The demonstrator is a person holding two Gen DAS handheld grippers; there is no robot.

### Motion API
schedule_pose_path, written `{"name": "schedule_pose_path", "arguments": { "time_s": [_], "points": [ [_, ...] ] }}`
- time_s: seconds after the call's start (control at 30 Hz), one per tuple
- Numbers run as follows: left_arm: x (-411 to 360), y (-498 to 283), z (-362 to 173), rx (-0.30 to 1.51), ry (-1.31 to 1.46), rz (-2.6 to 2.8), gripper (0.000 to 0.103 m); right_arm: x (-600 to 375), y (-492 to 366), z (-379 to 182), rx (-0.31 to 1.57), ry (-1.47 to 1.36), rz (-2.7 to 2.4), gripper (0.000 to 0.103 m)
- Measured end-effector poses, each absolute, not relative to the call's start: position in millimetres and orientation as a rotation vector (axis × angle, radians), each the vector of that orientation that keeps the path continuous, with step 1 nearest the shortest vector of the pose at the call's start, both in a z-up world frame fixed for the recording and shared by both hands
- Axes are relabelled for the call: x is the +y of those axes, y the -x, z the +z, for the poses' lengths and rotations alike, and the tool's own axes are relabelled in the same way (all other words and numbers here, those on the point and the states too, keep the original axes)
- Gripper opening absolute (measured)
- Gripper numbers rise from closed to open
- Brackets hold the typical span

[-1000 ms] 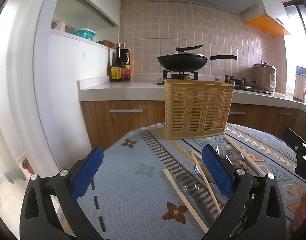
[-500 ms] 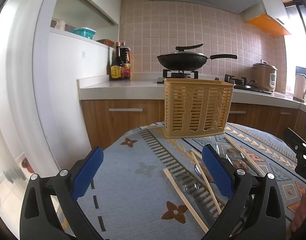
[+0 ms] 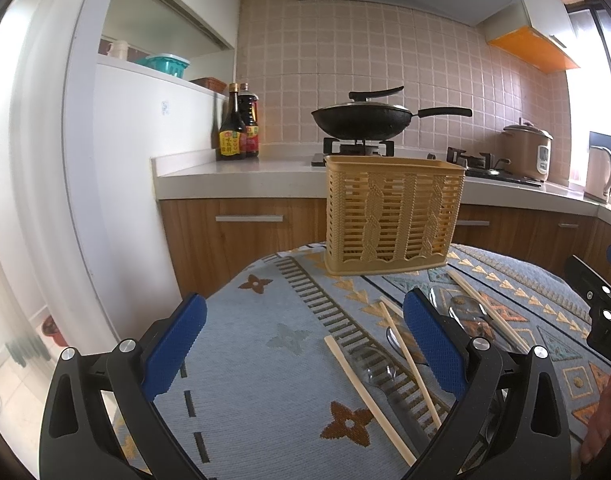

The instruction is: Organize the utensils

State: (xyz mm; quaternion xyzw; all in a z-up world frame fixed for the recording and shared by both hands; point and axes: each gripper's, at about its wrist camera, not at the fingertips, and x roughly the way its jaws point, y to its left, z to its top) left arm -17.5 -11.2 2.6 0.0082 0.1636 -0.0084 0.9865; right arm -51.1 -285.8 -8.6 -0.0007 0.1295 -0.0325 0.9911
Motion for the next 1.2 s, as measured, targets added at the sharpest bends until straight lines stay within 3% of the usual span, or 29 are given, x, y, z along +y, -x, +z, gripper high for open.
{"name": "schedule_pose_path", "arguments": {
  "time_s": [0.63, 0.93, 1.2],
  "points": [
    [-10.3, 15.8, 2.3, 0.343, -0.01, -0.015, 0.096, -285.5, 50.2, -10.3, 0.268, -0.004, -0.071, 0.096],
    [35.8, -4.6, -3.8, 0.537, 0.138, -0.053, 0.094, -289.9, 34.1, -18.1, 0.401, -0.041, -0.105, 0.096],
    [19.6, -35.5, -13.6, 0.827, 0.107, -0.228, 0.065, -296.6, 11.8, -18.8, 0.621, -0.088, 0.05, 0.096]
  ]
}}
